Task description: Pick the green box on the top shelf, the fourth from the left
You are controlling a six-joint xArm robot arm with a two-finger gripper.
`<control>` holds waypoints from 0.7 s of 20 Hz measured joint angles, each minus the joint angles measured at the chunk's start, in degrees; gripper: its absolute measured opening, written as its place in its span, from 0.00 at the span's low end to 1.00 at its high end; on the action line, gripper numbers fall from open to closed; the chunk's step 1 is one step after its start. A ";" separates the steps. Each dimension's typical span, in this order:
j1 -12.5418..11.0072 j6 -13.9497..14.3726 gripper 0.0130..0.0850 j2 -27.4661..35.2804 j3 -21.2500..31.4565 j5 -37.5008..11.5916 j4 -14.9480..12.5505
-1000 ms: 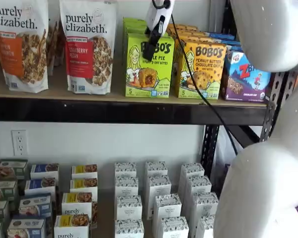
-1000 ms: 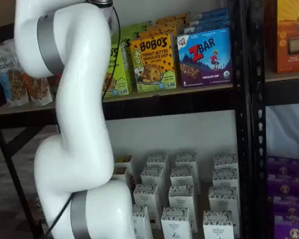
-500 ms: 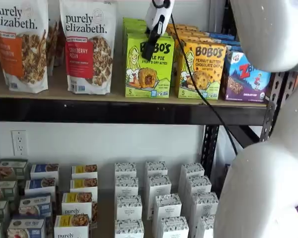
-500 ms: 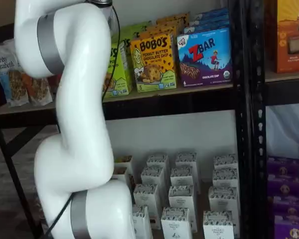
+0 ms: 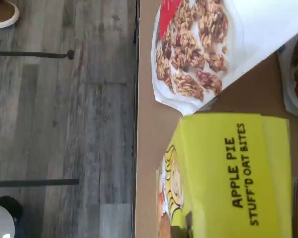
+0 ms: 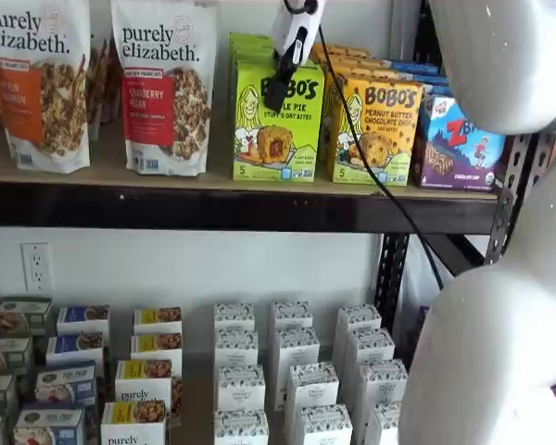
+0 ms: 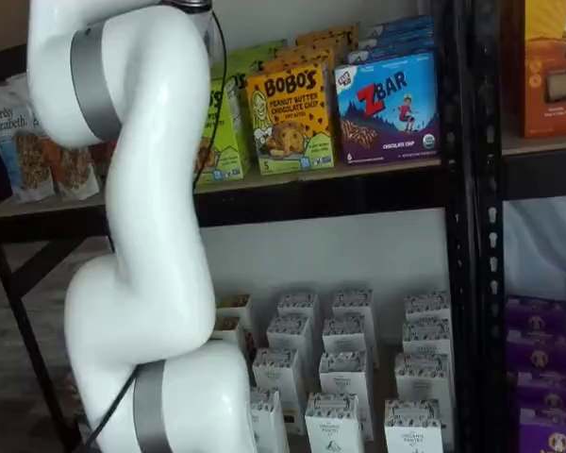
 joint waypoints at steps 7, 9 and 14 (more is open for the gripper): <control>0.00 0.12 0.17 0.58 -1.04 1.48 0.20; -0.01 0.18 0.17 0.58 -1.15 1.79 0.48; -0.01 0.40 0.17 -0.11 -0.96 2.17 1.53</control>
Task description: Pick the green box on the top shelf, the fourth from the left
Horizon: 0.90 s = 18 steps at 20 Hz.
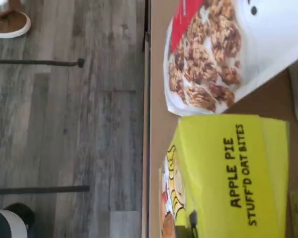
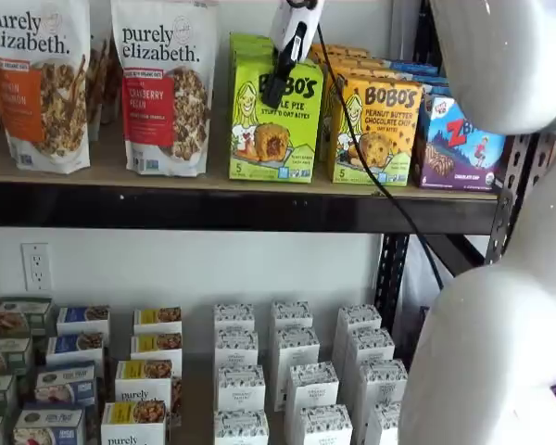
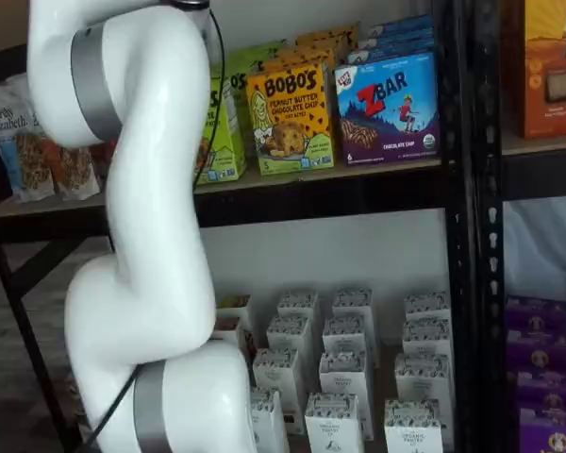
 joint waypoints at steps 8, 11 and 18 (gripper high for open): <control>0.07 0.52 0.17 -3.18 1.68 2.03 0.04; -0.18 0.46 0.17 -5.38 3.40 2.20 0.09; -1.28 0.40 0.17 -10.22 5.56 5.86 1.30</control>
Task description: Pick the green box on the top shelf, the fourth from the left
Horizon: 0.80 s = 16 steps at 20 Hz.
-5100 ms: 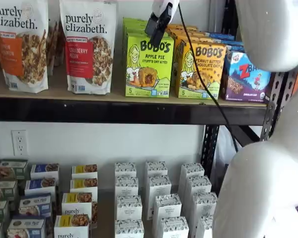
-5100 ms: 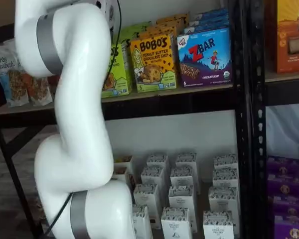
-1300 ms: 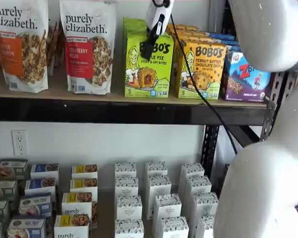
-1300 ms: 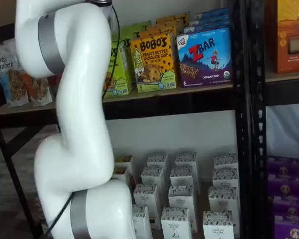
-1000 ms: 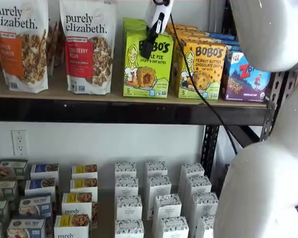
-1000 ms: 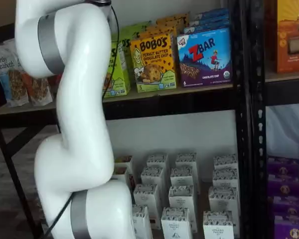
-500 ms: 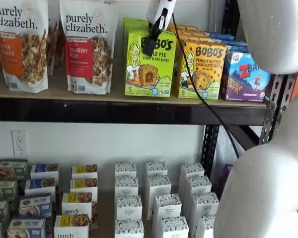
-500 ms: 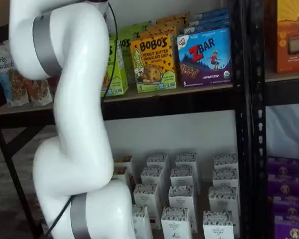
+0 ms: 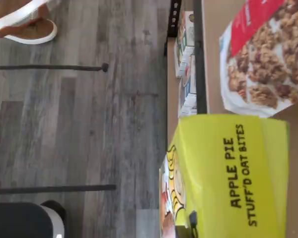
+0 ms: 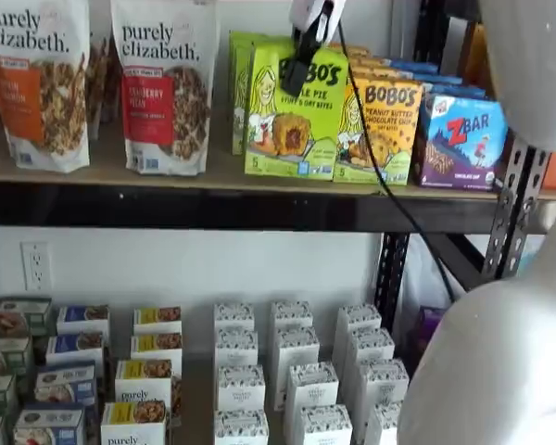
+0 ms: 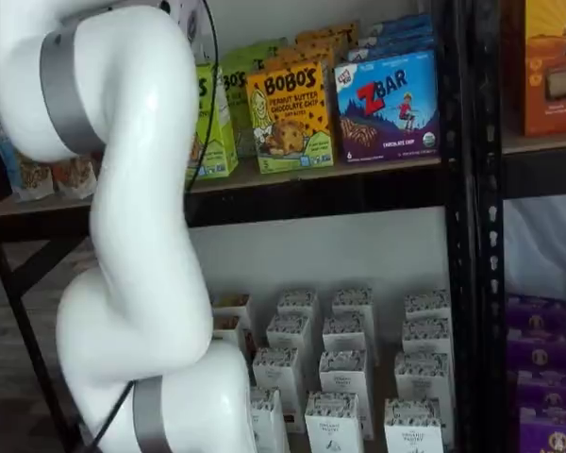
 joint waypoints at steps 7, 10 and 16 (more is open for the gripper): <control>-0.39 0.13 0.17 -4.97 3.37 1.49 -0.31; -0.73 -0.20 0.17 -7.39 5.45 1.84 -0.92; -1.54 -1.21 0.17 -12.07 10.59 0.79 -1.63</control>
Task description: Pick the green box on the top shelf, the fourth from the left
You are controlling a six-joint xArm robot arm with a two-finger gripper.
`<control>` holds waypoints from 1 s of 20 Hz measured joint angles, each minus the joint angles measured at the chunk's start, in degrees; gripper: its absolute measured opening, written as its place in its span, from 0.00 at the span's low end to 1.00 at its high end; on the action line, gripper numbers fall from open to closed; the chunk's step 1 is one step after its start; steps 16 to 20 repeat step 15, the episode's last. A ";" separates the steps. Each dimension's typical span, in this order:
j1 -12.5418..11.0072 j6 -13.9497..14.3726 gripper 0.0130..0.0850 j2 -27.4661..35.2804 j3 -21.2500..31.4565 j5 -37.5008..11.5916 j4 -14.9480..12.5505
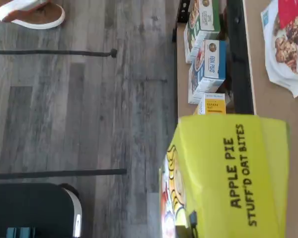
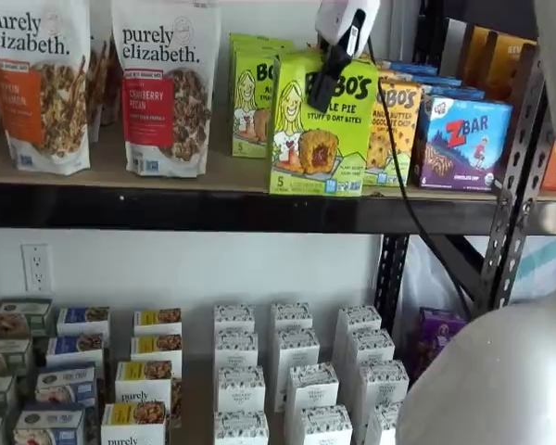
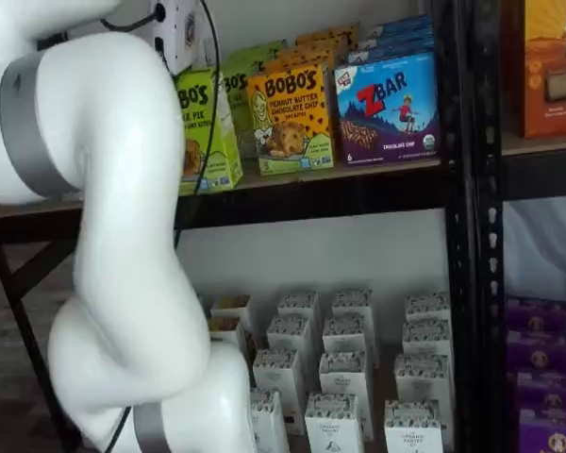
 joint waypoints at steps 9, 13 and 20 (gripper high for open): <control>-0.87 -1.36 0.17 -4.62 5.93 -1.39 -0.98; -1.40 -2.08 0.17 -6.10 8.07 -1.69 -1.15; -1.67 -2.45 0.17 -6.91 9.24 -1.92 -1.26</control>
